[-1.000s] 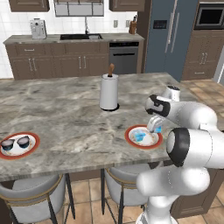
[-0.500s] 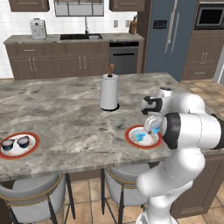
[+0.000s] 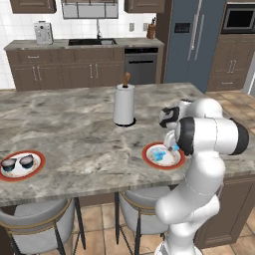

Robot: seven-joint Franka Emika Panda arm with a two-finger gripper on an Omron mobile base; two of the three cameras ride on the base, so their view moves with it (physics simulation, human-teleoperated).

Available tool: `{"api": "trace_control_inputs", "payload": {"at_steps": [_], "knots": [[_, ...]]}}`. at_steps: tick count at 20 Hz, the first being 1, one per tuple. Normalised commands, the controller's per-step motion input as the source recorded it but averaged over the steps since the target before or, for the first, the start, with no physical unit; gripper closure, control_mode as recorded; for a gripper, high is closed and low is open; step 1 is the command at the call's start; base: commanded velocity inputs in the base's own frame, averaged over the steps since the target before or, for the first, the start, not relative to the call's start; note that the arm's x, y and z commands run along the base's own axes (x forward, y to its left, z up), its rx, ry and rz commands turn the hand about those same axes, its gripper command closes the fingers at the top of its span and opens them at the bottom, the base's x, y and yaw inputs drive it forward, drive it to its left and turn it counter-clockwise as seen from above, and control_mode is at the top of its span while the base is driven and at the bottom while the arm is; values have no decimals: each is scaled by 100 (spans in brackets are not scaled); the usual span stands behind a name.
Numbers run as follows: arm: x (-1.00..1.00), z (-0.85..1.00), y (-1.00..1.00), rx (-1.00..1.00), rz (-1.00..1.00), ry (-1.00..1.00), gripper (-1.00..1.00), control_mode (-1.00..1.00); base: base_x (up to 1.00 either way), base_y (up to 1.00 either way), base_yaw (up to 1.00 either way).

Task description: Place two yogurt containers on each plate.

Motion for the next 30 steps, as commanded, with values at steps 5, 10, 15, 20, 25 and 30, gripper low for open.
{"api": "trace_control_inputs", "payload": {"at_steps": [5, 10, 15, 20, 25, 30], "knots": [[-30, -7, 0, 0, 6, 0, 100, -100, 0, 0, 0], [-17, 0, 5, 0, 8, 0, 100, -100, 0, 0, 0], [-1, 0, 23, 0, 10, -2, 100, -100, 0, 0, 0], [0, 0, 0, 0, 1, 0, -100, -100, 0, 0, 0], [0, 0, 0, 1, 2, 0, -100, -100, 0, 0, 0], [0, 0, 0, 0, 1, -1, -100, -100, 0, 0, 0]]}}
